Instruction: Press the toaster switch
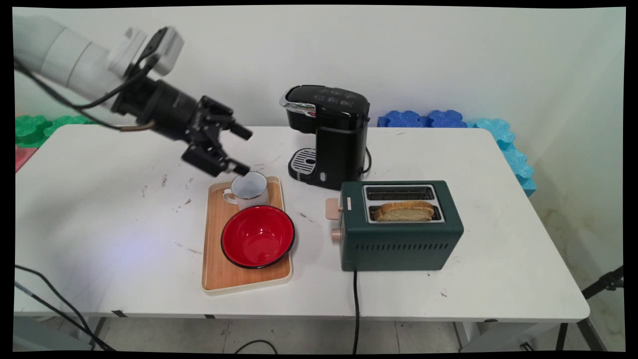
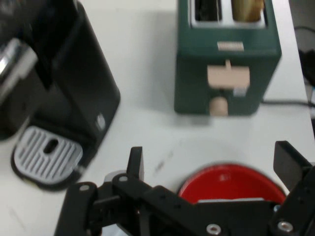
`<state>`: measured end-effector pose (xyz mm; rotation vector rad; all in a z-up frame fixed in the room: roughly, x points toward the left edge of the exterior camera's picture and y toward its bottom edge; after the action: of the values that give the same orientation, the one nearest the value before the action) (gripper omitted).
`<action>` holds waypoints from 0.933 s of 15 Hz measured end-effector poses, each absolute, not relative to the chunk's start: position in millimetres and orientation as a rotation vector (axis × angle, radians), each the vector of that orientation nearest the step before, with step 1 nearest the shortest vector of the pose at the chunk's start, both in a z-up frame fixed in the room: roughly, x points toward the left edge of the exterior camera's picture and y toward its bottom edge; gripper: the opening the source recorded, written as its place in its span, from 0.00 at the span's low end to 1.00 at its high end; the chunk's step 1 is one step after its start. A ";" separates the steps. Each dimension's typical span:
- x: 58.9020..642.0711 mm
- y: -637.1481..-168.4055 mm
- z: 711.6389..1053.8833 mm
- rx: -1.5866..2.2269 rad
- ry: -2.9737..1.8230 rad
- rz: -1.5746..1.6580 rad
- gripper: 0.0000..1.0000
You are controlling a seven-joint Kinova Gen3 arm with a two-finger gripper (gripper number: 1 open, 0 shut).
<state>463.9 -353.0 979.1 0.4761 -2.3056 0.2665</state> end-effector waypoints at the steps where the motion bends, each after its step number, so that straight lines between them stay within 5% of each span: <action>1: 456.6 -357.7 983.0 0.481 -2.296 0.269 1.00; 13: 388.1 -389.7 978.4 0.513 -2.273 0.275 1.00; 14: 384.4 -390.6 975.7 0.513 -2.276 0.276 0.00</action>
<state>384.4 -390.6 975.7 0.5128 -2.2762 0.2762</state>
